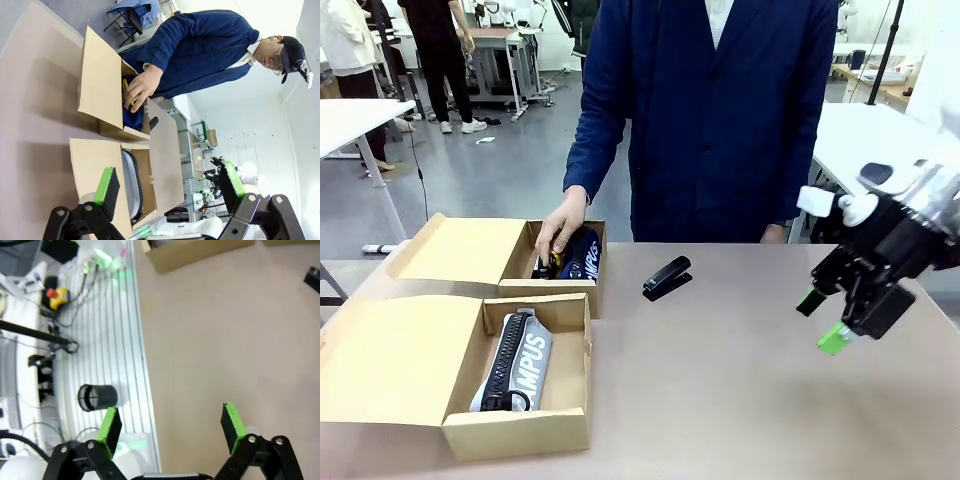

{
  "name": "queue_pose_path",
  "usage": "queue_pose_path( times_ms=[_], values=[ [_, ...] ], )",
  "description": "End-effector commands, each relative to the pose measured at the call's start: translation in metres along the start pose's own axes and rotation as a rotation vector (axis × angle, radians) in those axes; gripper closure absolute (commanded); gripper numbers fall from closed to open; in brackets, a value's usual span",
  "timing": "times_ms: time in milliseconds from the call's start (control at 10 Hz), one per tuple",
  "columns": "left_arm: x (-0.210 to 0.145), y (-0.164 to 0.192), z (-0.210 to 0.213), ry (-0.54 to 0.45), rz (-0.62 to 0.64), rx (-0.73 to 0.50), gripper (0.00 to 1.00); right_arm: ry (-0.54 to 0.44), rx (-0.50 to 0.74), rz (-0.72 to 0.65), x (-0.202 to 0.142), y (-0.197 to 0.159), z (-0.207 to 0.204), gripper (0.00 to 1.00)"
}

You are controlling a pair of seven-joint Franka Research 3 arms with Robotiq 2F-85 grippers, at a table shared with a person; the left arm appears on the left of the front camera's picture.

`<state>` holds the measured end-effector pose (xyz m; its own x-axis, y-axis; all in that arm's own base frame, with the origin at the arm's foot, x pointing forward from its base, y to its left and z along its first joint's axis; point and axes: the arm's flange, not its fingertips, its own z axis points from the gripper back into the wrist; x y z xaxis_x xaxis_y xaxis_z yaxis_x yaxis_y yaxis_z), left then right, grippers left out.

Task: Place items inside the box.
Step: Pick up a Pencil pouch or Stapler and place it inside the Mailer Box closest to the robot.

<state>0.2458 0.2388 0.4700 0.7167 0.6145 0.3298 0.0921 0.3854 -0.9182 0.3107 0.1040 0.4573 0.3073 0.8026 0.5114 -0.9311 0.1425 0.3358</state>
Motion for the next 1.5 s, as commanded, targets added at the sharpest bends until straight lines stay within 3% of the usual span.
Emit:
queue_pose_path(
  times_ms=[0, 100, 200, 300, 500, 700, 800, 900, 1000, 1100, 1200, 1400],
  values=[
    [0.001, -0.001, 0.000, -0.017, -0.012, -0.027, 0.00, -0.057, 0.037, -0.103, -0.024, 0.007, 0.026, 0.00],
    [0.001, -0.001, 0.000, -0.017, -0.012, -0.027, 0.00, 0.000, 0.000, 0.000, 0.000, 0.000, 0.000, 0.00],
    [0.001, -0.001, 0.000, -0.017, -0.012, -0.027, 0.00, 0.013, -0.007, 0.256, 0.006, 0.000, -0.006, 0.00],
    [0.001, -0.001, 0.000, -0.017, -0.012, -0.027, 0.00, 0.093, -0.172, 0.360, 0.021, -0.024, -0.015, 0.00],
    [0.001, -0.001, 0.000, -0.017, -0.012, -0.027, 0.00, 0.144, -0.444, 0.611, 0.084, -0.086, -0.052, 0.00],
    [0.001, -0.001, 0.000, -0.017, -0.012, -0.027, 0.00, 0.300, -0.531, 0.764, 0.134, -0.111, -0.107, 0.00],
    [0.001, -0.001, 0.000, -0.017, -0.012, -0.027, 0.00, 0.333, -0.539, 0.755, 0.145, -0.119, -0.123, 0.00],
    [0.001, -0.001, 0.000, -0.017, -0.012, -0.027, 0.00, 0.259, -0.408, 0.695, 0.123, -0.077, -0.085, 0.00],
    [0.001, -0.001, 0.000, -0.017, -0.012, -0.027, 0.00, 0.259, -0.408, 0.695, 0.123, -0.077, -0.085, 0.00],
    [0.001, -0.001, 0.000, -0.017, -0.012, -0.027, 0.00, 0.299, -0.464, 0.770, 0.143, -0.104, -0.124, 0.00],
    [0.001, -0.001, 0.000, -0.017, -0.012, -0.027, 0.00, 0.379, -0.368, 0.841, 0.147, -0.118, -0.128, 0.00],
    [0.001, -0.001, 0.000, -0.017, -0.012, -0.027, 0.00, 0.415, -0.355, 0.866, 0.173, -0.162, -0.138, 0.00]
  ],
)
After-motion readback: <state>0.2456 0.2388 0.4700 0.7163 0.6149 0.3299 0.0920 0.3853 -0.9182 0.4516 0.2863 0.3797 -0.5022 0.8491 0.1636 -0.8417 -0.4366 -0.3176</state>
